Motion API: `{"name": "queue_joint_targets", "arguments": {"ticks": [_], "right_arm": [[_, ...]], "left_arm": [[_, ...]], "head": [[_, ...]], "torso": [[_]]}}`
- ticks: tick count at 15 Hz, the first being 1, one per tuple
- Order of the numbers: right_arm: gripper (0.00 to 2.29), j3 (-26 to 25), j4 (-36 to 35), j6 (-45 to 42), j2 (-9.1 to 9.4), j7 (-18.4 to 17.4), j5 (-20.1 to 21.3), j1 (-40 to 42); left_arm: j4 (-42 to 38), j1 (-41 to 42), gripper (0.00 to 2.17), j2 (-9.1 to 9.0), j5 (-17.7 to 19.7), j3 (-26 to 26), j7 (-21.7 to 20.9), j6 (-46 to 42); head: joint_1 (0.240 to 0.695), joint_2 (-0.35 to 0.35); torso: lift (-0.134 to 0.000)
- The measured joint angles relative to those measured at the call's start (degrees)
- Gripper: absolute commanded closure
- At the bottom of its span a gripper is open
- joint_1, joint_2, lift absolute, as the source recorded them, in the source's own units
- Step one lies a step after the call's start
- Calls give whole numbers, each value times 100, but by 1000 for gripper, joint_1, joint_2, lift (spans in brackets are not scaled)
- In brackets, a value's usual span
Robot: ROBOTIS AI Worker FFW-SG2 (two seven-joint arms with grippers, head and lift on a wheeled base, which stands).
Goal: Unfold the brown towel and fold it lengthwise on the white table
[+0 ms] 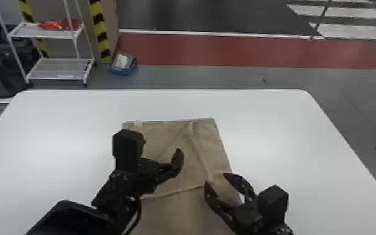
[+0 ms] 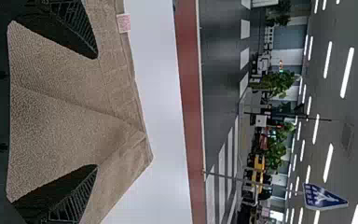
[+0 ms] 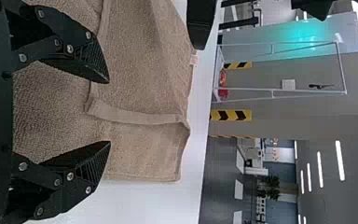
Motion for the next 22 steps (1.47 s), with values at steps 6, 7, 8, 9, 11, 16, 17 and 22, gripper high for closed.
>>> {"name": "queue_joint_targets", "arguments": {"ticks": [6,7,8,9,11,16,17,22], "right_arm": [[684,219,213,175,0,-168,233,-215],[707,258,219,241,0,-167,245,-242],[849,287,221,267,0,-167,247,-253],[849,314,221,278,0,-167,246,-257],[930,336,217,316,0,-167,240,-261],[1305,374,47,216,0,-228,215,-189],[1409,374,-14,162,0,-244,207,-163],[1484,-312,-552,-133,-35,-194,-389,70]], "left_arm": [[37,15,36,15,1,17,-13,8],[44,16,36,15,1,24,-14,13],[47,20,36,16,1,28,-14,16],[48,23,36,16,1,35,-14,17],[48,28,36,20,1,48,-14,17],[49,42,36,25,-1,44,-8,17],[49,42,36,25,-4,45,-1,17],[36,42,46,25,-15,206,103,-39]], "head": [[695,-66],[695,-58],[695,-55],[695,-52],[695,-45],[695,-41],[695,-41],[695,-66]], "torso": [[-123],[-123],[-123],[-123],[-123],[-123],[-123],[-123]]}}
